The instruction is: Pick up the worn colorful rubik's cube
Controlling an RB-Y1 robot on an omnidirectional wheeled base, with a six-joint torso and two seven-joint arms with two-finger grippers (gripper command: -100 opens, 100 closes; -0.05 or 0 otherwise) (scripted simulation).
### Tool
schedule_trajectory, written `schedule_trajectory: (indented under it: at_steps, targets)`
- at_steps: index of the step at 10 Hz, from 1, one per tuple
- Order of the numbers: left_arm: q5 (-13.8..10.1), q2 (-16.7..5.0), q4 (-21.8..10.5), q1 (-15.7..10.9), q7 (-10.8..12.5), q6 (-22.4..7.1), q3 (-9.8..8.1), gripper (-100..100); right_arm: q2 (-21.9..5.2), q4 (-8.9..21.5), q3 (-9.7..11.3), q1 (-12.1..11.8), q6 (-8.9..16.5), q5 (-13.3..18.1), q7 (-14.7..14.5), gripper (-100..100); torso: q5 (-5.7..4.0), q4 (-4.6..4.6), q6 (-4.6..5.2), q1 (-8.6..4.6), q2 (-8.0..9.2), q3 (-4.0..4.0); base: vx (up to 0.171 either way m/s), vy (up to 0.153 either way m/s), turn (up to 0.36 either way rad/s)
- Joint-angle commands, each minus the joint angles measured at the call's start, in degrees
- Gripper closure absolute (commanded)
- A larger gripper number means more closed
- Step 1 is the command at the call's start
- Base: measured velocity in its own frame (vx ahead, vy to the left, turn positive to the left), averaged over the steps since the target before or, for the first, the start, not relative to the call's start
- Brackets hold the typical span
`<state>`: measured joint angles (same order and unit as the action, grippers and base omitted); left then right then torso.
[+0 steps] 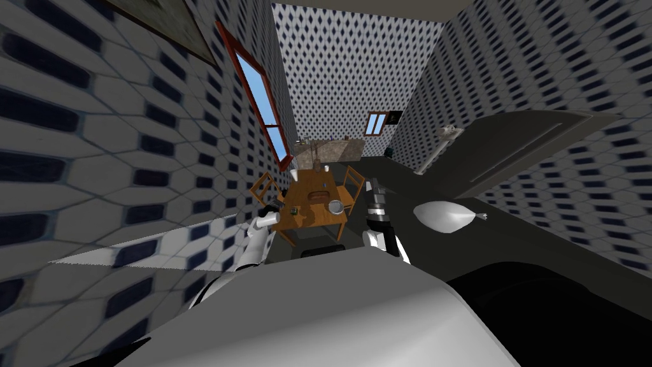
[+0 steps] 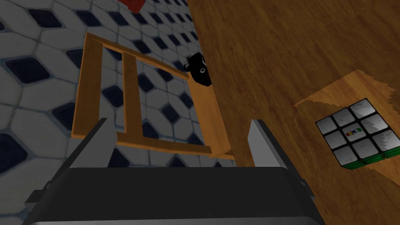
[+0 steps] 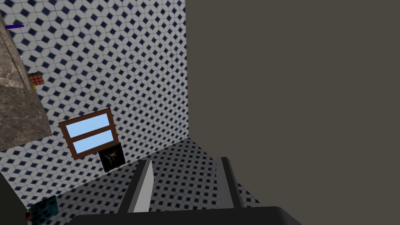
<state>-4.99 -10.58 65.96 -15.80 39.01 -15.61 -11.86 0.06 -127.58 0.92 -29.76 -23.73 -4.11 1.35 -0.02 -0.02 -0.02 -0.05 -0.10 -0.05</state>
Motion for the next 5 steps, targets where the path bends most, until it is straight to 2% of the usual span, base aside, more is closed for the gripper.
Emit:
schedule_trajectory:
  at_steps: [1, 2, 3, 4, 5]
  targets:
    - [0.0, 0.1, -2.4, -1.0, 1.2, -1.7, -0.42, -100, 0.0, 0.0, 0.0, 0.0, 0.0, 0.0, 0.0, 0, 0.0, 0.0, 0.0, 0.0, 0.0, 0.0, 0.026, -0.017, -0.004]
    - [0.0, 0.3, -4.2, -2.7, 3.2, -4.0, -1.25, -100, 0.0, 0.0, 0.0, 0.0, 0.0, 0.0, 0.0, 0, 0.0, -0.01, -0.02, 0.01, 0.0, 0.0, 0.033, -0.019, 0.002]
    - [0.0, 0.3, -5.3, -2.7, 3.2, -4.3, -1.25, -100, 0.0, 0.0, 0.0, 0.0, 0.0, 0.0, 0.0, 0, 0.0, -0.01, 0.0, -0.01, -0.03, -0.02, 0.024, -0.014, -0.003]
    - [-0.1, 0.6, -7.7, -4.3, 5.2, -6.3, -2.09, -100, 0.0, 0.0, 0.0, 0.0, 0.0, 0.0, 0.0, 0, 0.0, -0.01, -0.01, 0.01, -0.01, -0.01, 0.027, -0.012, -0.001]
    - [-0.1, 0.6, -7.8, -4.3, 5.2, -6.8, -2.09, -100, 0.0, 0.0, 0.0, 0.0, 0.0, 0.0, 0.0, 0, 0.0, 0.0, -0.01, 0.01, -0.01, -0.01, 0.026, -0.01, -0.002]
